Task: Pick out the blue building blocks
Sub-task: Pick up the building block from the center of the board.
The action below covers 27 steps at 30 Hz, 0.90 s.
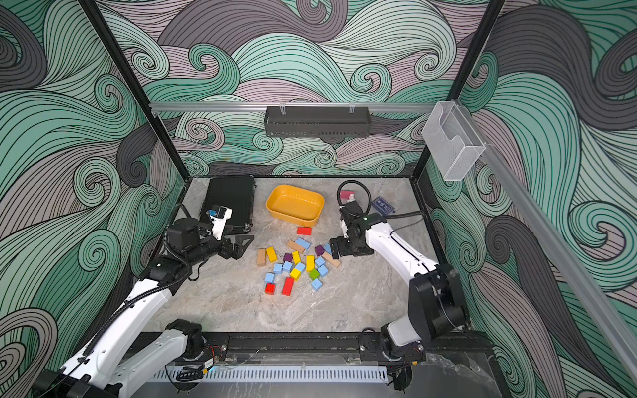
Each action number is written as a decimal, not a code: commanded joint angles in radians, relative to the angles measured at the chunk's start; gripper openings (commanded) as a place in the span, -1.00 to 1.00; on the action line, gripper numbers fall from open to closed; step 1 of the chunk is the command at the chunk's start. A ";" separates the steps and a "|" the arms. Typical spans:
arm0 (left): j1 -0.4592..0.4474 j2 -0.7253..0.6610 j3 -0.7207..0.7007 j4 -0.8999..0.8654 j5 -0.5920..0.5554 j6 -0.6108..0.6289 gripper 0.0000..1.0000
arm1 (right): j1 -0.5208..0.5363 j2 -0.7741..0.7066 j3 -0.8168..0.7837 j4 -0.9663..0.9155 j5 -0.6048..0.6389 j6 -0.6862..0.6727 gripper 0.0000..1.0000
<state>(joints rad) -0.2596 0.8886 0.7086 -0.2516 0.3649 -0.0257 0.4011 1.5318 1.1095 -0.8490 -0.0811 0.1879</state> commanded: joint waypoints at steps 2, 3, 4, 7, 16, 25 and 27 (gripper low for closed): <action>-0.056 0.026 -0.023 0.049 -0.040 -0.037 0.97 | 0.006 0.070 0.032 0.045 -0.047 -0.001 0.94; -0.070 0.034 -0.025 0.057 -0.049 -0.040 0.97 | 0.007 0.087 0.039 0.054 -0.051 0.000 0.93; -0.082 0.040 -0.028 0.064 -0.060 -0.043 0.97 | 0.007 0.100 0.043 0.059 -0.051 -0.002 0.92; -0.115 0.061 -0.039 0.086 -0.074 -0.045 0.97 | 0.010 0.141 0.065 0.069 -0.028 0.002 0.88; -0.142 0.092 -0.054 0.113 -0.096 -0.033 0.97 | 0.028 0.224 0.115 0.074 0.037 -0.013 0.87; -0.142 0.080 -0.068 0.118 -0.115 -0.025 0.97 | 0.045 0.269 0.116 0.113 0.087 -0.022 0.89; -0.143 0.082 -0.069 0.121 -0.116 -0.025 0.97 | 0.046 0.280 0.123 0.116 0.089 -0.022 0.89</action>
<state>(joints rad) -0.3954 0.9794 0.6495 -0.1543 0.2649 -0.0563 0.4416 1.7901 1.2102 -0.7425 -0.0219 0.1722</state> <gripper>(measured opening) 0.986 0.945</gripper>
